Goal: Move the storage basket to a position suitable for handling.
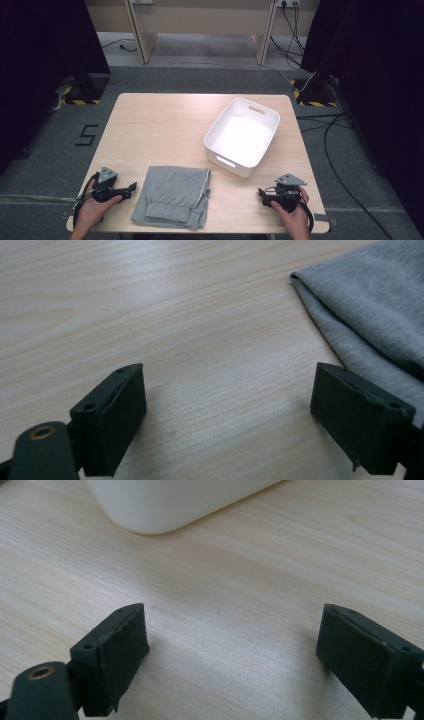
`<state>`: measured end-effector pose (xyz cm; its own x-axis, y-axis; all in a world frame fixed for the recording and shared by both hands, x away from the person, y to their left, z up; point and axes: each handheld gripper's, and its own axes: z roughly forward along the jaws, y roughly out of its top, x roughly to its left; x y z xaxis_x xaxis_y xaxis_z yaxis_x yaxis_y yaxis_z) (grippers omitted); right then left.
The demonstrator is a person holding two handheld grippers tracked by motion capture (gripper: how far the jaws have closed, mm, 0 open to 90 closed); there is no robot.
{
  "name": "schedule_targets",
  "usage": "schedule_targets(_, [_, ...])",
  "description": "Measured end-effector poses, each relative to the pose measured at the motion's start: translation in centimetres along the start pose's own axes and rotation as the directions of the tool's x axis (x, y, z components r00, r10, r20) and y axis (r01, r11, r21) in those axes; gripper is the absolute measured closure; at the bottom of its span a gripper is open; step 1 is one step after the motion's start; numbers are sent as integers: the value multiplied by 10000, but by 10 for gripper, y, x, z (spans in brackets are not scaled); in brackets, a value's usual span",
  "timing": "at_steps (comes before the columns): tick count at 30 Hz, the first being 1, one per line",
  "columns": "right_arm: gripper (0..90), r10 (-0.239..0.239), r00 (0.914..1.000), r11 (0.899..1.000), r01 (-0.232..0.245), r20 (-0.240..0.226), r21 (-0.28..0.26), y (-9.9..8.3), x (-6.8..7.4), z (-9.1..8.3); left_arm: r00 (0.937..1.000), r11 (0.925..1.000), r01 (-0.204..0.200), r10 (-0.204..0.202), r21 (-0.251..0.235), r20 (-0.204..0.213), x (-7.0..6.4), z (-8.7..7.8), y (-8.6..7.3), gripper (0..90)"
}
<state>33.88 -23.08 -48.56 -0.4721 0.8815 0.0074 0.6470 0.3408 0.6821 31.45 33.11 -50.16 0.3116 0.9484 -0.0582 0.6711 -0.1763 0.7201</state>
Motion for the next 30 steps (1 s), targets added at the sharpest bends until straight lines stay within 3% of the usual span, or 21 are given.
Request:
schedule_targets(5, [159,-202,9996,9998,201,-215,-39,0,0,-1,10000,10000,3,-3,-1,1,0,0,0,138])
schedule_targets(8, [172,-393,9973,9991,381,-624,-199,0,0,-2,10000,10000,1,-1,3,1,0,0,0,139])
schedule_targets(11, [211,-567,9955,9944,495,-753,-937,4,-2,-9,10000,10000,5,-5,1,0,0,0,0,138])
schedule_targets(12, [211,-567,9955,9944,495,-753,-937,4,-2,-9,10000,10000,5,-5,1,0,0,0,0,138])
schedule_targets(13, [243,-606,9954,9894,500,-745,-1362,8,-1,-16,10000,10000,7,-7,-1,1,0,0,0,138])
schedule_targets(16, [248,-662,9950,9871,545,-744,-1503,11,0,-22,10000,10000,7,-7,0,0,0,0,0,138])
schedule_targets(20, [328,-1011,9922,9799,866,-729,-1799,18,4,-32,10000,10000,7,-7,2,0,0,0,0,138])
schedule_targets(21, [358,-1348,9884,9713,1178,-702,-2067,22,7,-37,10000,10000,6,-6,0,1,0,0,0,138])
schedule_targets(23, [386,-1470,9862,9687,1281,-759,-2126,24,8,-38,10000,10000,7,-7,0,-1,0,0,0,138])
schedule_targets(26, [447,-2010,9755,9539,1742,-894,-2444,34,16,-45,10000,10000,8,-8,1,-1,0,0,0,138])
schedule_targets(28, [488,-2578,9613,9355,2232,-974,-2738,46,24,-50,10000,10000,6,-6,3,-1,0,0,0,138])
schedule_targets(30, [503,-2647,9586,9327,2269,-1047,-2804,49,26,-50,10000,10000,6,-6,3,0,0,0,0,138])
